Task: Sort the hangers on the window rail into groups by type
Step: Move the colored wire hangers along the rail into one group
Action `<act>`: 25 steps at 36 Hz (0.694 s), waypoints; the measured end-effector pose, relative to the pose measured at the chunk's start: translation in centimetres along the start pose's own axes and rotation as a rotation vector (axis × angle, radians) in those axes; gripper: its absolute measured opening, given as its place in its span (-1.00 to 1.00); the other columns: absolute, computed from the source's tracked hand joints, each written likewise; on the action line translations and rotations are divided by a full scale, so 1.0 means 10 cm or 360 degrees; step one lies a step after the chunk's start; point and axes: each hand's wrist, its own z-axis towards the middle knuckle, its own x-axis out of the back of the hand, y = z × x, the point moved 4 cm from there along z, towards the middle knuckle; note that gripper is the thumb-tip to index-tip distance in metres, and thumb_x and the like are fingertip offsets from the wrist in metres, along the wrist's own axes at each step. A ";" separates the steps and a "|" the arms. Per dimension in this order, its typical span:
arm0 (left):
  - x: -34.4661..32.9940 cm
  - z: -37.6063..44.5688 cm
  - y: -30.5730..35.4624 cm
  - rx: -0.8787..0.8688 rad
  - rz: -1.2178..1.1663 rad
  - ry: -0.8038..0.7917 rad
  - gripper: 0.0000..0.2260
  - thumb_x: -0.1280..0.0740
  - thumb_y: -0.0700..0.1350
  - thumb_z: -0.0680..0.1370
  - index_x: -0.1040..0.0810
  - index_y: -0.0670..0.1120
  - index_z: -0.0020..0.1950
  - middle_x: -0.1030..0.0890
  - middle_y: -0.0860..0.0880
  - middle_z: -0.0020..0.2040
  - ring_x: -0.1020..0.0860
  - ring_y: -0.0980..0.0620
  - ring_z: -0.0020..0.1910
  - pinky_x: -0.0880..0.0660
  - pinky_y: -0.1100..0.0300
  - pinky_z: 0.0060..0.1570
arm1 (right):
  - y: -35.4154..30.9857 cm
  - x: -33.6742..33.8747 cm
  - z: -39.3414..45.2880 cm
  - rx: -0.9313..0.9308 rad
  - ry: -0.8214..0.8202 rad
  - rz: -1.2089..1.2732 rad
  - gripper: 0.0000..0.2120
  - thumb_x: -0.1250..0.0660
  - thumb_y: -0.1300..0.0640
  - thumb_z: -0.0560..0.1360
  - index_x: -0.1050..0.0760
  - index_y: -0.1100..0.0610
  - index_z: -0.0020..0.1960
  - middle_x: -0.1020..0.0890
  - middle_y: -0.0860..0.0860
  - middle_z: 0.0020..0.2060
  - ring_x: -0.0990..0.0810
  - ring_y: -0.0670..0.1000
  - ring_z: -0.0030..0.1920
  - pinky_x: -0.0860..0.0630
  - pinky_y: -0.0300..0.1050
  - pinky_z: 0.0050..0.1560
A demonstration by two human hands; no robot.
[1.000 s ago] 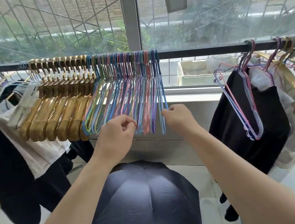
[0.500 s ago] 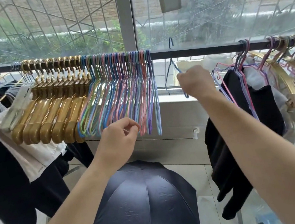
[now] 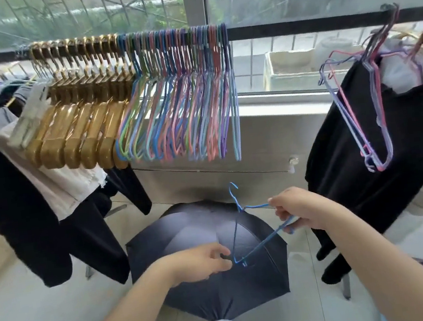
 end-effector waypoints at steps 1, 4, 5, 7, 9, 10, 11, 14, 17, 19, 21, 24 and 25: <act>-0.07 0.08 -0.09 0.0074 -0.0039 0.0058 -0.57 -0.31 0.25 0.58 -0.40 0.18 0.42 -0.55 0.13 0.30 -0.56 0.05 0.23 -0.44 0.08 0.36 | 0.06 -0.02 -0.04 0.0002 -0.0083 0.0109 -0.80 -0.28 0.20 0.62 -0.46 0.24 -0.16 -0.46 0.15 -0.29 -0.46 0.15 -0.32 -0.56 0.03 -0.23; -0.10 0.21 -0.41 0.0283 -0.0133 0.0421 -0.27 -0.33 0.27 0.59 -0.07 0.12 0.65 -0.16 -0.08 0.62 -0.29 -0.14 0.54 -0.28 0.00 0.46 | 0.14 -0.08 -0.07 -0.0018 -0.0301 0.0313 -0.78 -0.31 0.17 0.65 -0.50 0.33 -0.07 -0.64 0.23 -0.17 -0.63 0.22 -0.14 -0.65 0.12 -0.16; -0.09 0.20 -0.52 0.0311 -0.0154 0.0531 -0.21 -0.34 0.27 0.58 0.01 0.10 0.67 -0.05 -0.09 0.65 -0.18 -0.17 0.60 -0.24 -0.02 0.50 | 0.15 -0.11 -0.08 -0.0022 -0.0385 0.0363 -0.77 -0.30 0.16 0.65 -0.51 0.34 -0.03 -0.67 0.25 -0.12 -0.66 0.24 -0.09 -0.65 0.12 -0.16; -0.08 0.21 -0.74 0.0329 -0.0167 0.0661 -0.16 -0.36 0.27 0.57 0.05 0.08 0.68 0.02 -0.11 0.66 -0.08 -0.18 0.63 -0.17 -0.06 0.56 | 0.19 -0.16 -0.10 -0.0034 -0.0534 0.0462 -0.77 -0.28 0.16 0.67 -0.51 0.33 -0.03 -0.68 0.28 -0.03 -0.69 0.26 -0.03 -0.64 0.11 -0.18; -0.08 0.22 -0.93 0.0373 -0.0186 0.0700 -0.14 -0.38 0.29 0.55 0.02 0.11 0.68 -0.02 -0.10 0.66 -0.08 -0.18 0.63 -0.17 -0.11 0.56 | 0.25 -0.15 -0.11 -0.0008 -0.0642 0.0537 -0.73 -0.27 0.15 0.67 -0.49 0.30 -0.13 -0.67 0.30 0.02 -0.68 0.28 0.02 -0.62 0.12 -0.14; -0.05 0.22 -1.04 0.0397 -0.0161 0.0749 -0.19 -0.38 0.29 0.55 -0.05 0.11 0.67 -0.09 -0.09 0.64 -0.12 -0.19 0.62 -0.20 -0.10 0.54 | 0.26 -0.14 -0.11 0.0017 -0.0687 0.0561 -0.70 -0.27 0.14 0.67 -0.48 0.28 -0.18 -0.66 0.30 0.02 -0.67 0.29 0.03 -0.61 0.12 -0.13; -0.04 0.22 -1.12 0.0422 -0.0126 0.0782 -0.29 -0.37 0.27 0.57 -0.18 0.11 0.63 -0.19 -0.07 0.59 -0.19 -0.19 0.59 -0.25 -0.08 0.50 | 0.29 -0.11 -0.12 0.0030 -0.0710 0.0583 -0.67 -0.27 0.14 0.67 -0.47 0.26 -0.23 -0.66 0.30 0.02 -0.66 0.29 0.02 -0.61 0.11 -0.14; 0.08 0.11 -1.35 0.0395 -0.0076 0.0839 -0.74 -0.27 0.18 0.65 -0.63 0.05 0.08 -0.63 0.00 0.14 -0.55 -0.13 0.26 -0.45 0.08 0.12 | 0.36 0.00 -0.09 0.0007 -0.0666 0.0646 -0.62 -0.28 0.12 0.67 -0.49 0.27 -0.28 -0.66 0.27 0.00 -0.66 0.24 -0.02 -0.62 0.08 -0.17; 0.18 -0.08 -1.55 0.0295 -0.0249 0.0845 -0.65 -0.25 0.06 0.70 -0.61 -0.09 -0.18 -0.69 -0.02 -0.23 -0.67 -0.08 -0.06 -0.55 0.04 0.02 | 0.50 0.14 0.01 -0.0037 -0.0537 0.0674 -0.66 -0.32 0.08 0.65 -0.57 0.23 -0.25 -0.67 0.20 -0.02 -0.66 0.16 -0.01 -0.63 0.11 0.02; 0.20 -0.27 -1.50 0.0181 -0.0467 0.0793 -0.67 -0.25 0.00 0.71 -0.69 -0.09 -0.12 -0.74 -0.04 -0.14 -0.71 -0.06 0.00 -0.59 -0.05 0.20 | 0.61 0.22 0.10 -0.0080 -0.0435 0.0668 -0.70 -0.35 0.04 0.63 -0.57 0.18 -0.20 -0.67 0.16 -0.02 -0.66 0.12 0.00 -0.59 0.10 0.14; 0.22 -0.44 -1.34 0.0061 -0.0695 0.0691 -0.64 -0.23 -0.03 0.72 -0.69 -0.08 -0.19 -0.75 -0.11 -0.03 -0.71 -0.10 0.06 -0.58 -0.02 0.24 | 0.70 0.27 0.18 -0.0118 -0.0346 0.0650 -0.73 -0.38 0.00 0.62 -0.56 0.16 -0.16 -0.67 0.14 -0.03 -0.66 0.10 0.00 -0.59 0.04 0.11; 0.30 -0.72 -1.04 -0.0097 -0.1005 0.0546 -0.61 -0.29 0.06 0.61 -0.42 -0.25 -0.19 -0.71 -0.26 0.07 -0.70 -0.28 0.05 -0.57 -0.06 0.12 | 0.85 0.28 0.30 -0.0177 -0.0245 0.0701 -0.74 -0.42 -0.02 0.59 -0.58 0.18 -0.10 -0.67 0.14 -0.05 -0.66 0.12 0.01 -0.61 0.01 0.03; 0.32 -0.80 -0.97 -0.0123 -0.1109 0.0493 -0.61 -0.32 0.10 0.57 -0.39 -0.22 -0.18 -0.69 -0.31 0.10 -0.69 -0.33 0.04 -0.55 -0.10 0.09 | 0.90 0.26 0.35 -0.0212 -0.0208 0.0654 -0.73 -0.43 -0.03 0.58 -0.59 0.20 -0.07 -0.66 0.14 -0.06 -0.66 0.12 -0.01 -0.61 0.01 0.00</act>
